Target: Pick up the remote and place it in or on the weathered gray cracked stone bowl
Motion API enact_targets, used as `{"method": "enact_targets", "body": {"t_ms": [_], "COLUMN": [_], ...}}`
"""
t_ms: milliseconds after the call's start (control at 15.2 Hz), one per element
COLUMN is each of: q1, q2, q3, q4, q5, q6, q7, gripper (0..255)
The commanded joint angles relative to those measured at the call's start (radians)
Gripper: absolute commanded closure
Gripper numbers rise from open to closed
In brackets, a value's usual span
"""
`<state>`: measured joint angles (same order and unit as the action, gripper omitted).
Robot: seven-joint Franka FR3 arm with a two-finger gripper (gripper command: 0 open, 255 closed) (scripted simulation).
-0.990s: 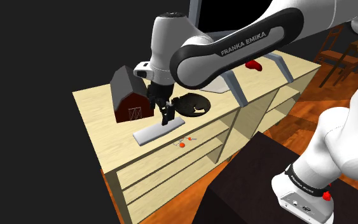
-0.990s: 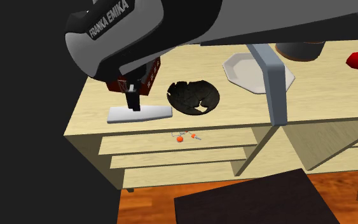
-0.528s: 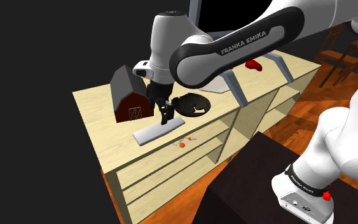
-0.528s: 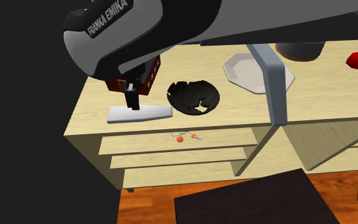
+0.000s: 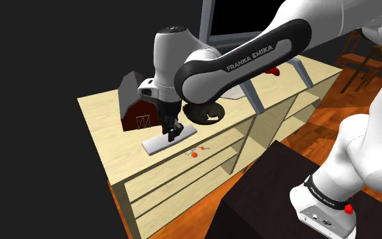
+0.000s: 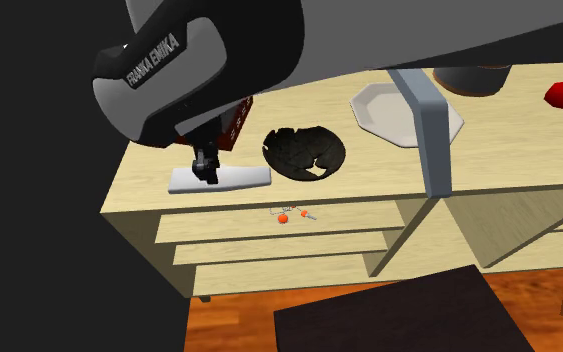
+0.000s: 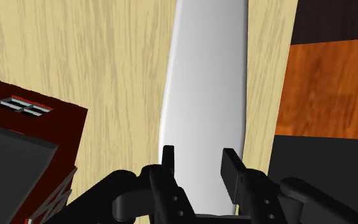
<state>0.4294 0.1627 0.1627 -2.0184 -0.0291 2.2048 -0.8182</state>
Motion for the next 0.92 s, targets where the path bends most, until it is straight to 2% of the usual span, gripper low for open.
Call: {"method": "enact_targets", "body": {"t_ms": [0, 396, 462, 528, 660, 858], "q1": [-0.015, -0.016, -0.014, -0.014, -0.034, -0.033], "q2": [0.005, -0.034, -0.031, -0.031, -0.075, -0.056], "q3": [-0.007, -0.007, -0.006, -0.006, -0.018, -0.018], "q4": [-0.046, -0.010, -0.016, -0.016, -0.045, -0.064], "q5": [0.010, 0.019, 0.019, 0.019, 0.044, 0.041], "q6": [0.024, -0.050, -0.036, -0.036, -0.045, -0.007], "q7": [-0.038, -0.043, -0.041, -0.041, -0.069, -0.067], "gripper": [255, 255, 255, 0, 0, 0]}}
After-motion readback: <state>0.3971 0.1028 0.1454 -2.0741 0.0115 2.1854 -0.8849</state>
